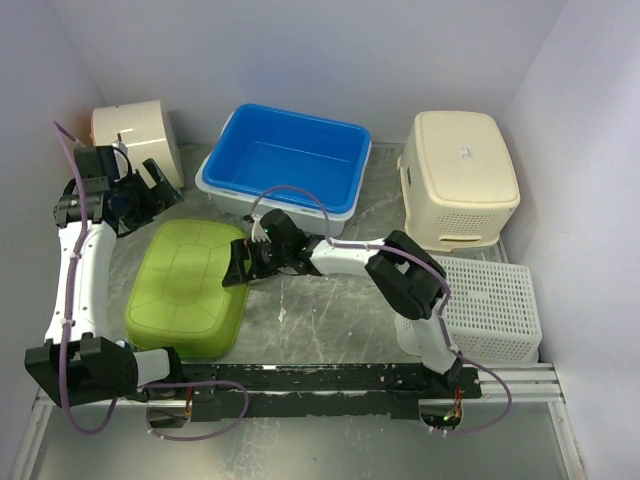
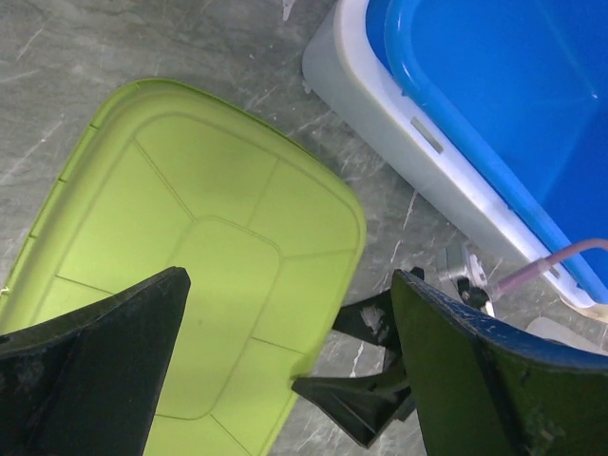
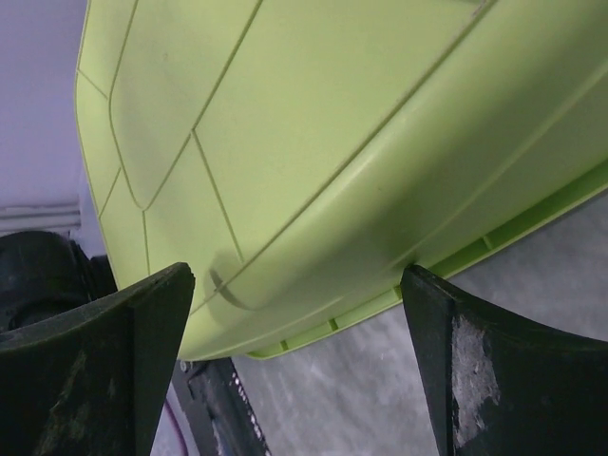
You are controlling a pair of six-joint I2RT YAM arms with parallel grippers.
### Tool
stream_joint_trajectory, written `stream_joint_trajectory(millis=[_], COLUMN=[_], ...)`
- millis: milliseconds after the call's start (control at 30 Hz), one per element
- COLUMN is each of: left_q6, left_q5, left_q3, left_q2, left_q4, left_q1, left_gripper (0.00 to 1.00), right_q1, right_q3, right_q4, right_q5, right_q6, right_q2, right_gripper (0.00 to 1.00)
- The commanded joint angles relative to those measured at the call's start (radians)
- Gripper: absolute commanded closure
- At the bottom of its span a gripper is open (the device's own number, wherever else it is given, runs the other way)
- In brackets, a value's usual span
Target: Turn the large container upside down
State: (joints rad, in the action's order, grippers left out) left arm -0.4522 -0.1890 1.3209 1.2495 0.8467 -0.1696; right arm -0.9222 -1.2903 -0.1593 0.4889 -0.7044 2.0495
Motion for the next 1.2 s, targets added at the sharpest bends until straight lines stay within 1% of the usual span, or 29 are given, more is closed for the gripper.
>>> stream_joint_trajectory(millis=[0,133,300,400,500,667,800,867,933,1033,1167], left_q6=[0.012,0.009,0.001,0.007,0.013,0.005,0.005,0.01,0.008,-0.002,-0.013], left_q5=[-0.028,-0.031,-0.043,-0.031,-0.021,-0.035,-0.03,-0.032,-0.03,-0.053,-0.083], left_q3=[-0.017,-0.04,-0.06,-0.058,-0.044,-0.033,-0.036,-0.025,-0.001,0.017,0.048], left_q2=[-0.032,-0.036,-0.04,-0.036,-0.027,-0.025,-0.037,-0.032,-0.022,-0.026,-0.019], left_q4=[0.011,0.006,-0.005,-0.004,0.006,0.003,-0.006,-0.004,0.013,-0.005,-0.009], left_q1=[-0.004,-0.004,-0.004,-0.005,-0.004,-0.004,-0.005,-0.004,-0.004,-0.004,-0.005], left_gripper=[0.01,0.01,0.01,0.01,0.01,0.01,0.01,0.01,0.01,0.01,0.01], right_q1=[-0.005,-0.007,-0.022,-0.025,-0.032,-0.047,-0.065,-0.073,-0.076,-0.074,-0.07], right_q3=[-0.103,-0.199,-0.352,-0.434,-0.469,-0.491,-0.593,-0.603,-0.576,-0.485,-0.507], right_q4=[-0.004,0.034,0.097,0.115,0.072,-0.129,-0.205,-0.251,-0.286,-0.347,-0.328], right_q5=[0.044,0.104,0.116,0.119,0.137,0.195,0.228,0.244,0.239,0.201,0.201], right_q6=[0.055,0.087,0.123,0.117,0.075,-0.076,-0.166,-0.199,-0.204,-0.18,-0.173], right_q2=[0.08,0.155,0.253,0.299,0.323,0.377,0.459,0.468,0.445,0.382,0.376], right_gripper=[0.08,0.08,0.07,0.07,0.07,0.07,0.07,0.07,0.06,0.06,0.05])
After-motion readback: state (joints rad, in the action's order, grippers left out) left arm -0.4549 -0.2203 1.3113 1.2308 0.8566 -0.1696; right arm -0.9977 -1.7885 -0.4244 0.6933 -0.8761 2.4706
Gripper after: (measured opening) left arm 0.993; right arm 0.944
